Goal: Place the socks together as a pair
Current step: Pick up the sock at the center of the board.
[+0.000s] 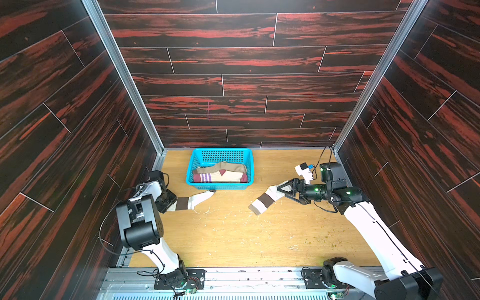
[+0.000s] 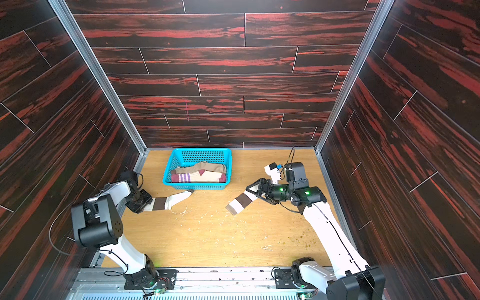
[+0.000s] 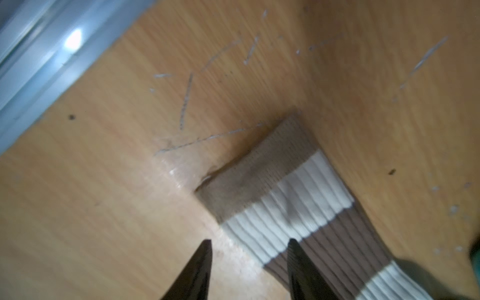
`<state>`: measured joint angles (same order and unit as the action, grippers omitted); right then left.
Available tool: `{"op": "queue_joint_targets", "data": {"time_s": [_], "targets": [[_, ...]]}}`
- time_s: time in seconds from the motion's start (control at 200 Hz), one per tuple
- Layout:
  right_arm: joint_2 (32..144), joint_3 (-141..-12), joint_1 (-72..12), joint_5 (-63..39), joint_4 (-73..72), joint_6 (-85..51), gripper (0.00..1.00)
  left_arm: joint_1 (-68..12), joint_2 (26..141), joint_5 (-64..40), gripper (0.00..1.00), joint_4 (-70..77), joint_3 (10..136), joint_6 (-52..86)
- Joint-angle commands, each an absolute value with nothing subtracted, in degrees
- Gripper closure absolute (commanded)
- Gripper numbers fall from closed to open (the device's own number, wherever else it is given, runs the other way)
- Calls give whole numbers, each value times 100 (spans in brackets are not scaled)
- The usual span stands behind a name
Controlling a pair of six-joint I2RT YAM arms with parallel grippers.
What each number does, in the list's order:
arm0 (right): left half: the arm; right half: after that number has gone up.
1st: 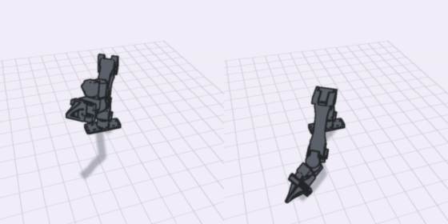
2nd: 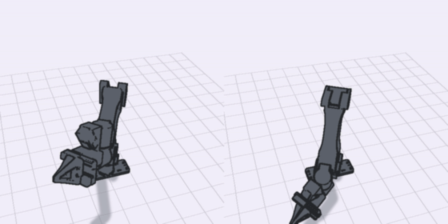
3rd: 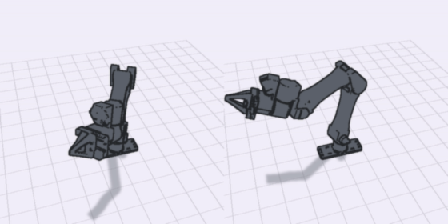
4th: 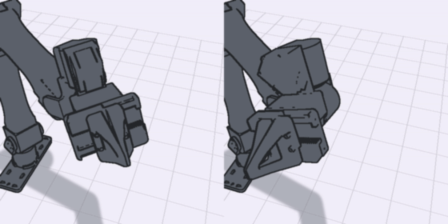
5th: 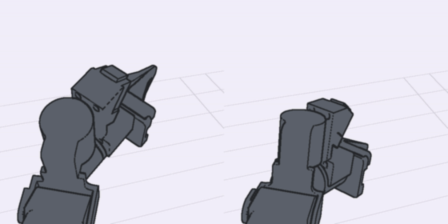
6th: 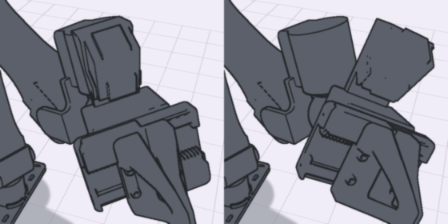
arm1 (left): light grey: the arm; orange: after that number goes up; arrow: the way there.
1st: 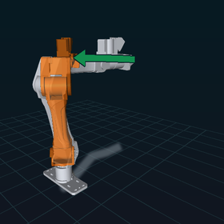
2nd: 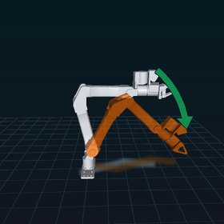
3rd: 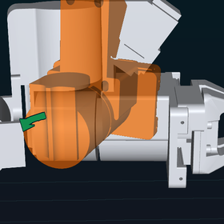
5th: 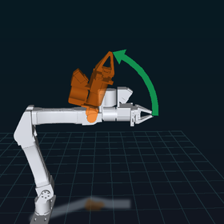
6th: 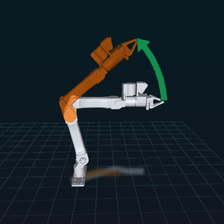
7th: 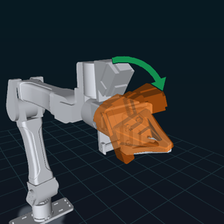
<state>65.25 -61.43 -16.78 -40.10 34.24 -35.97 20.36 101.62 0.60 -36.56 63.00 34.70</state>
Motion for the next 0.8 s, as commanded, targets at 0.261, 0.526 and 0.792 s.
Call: {"op": "queue_joint_targets", "data": {"time_s": [0.261,0.526,0.792], "targets": [[6368,-6234,-1769,-4050,3355,-3745,18,2098,9891,263,90,-3898,6134,2907],[6293,-6093,-1775,-3970,3253,-3785,18,1940,7914,-70,91,-4288,6489,2621],[6405,-6060,-1802,-4065,3094,-3825,18,1162,6642,-161,90,-4958,7663,2516]]}}
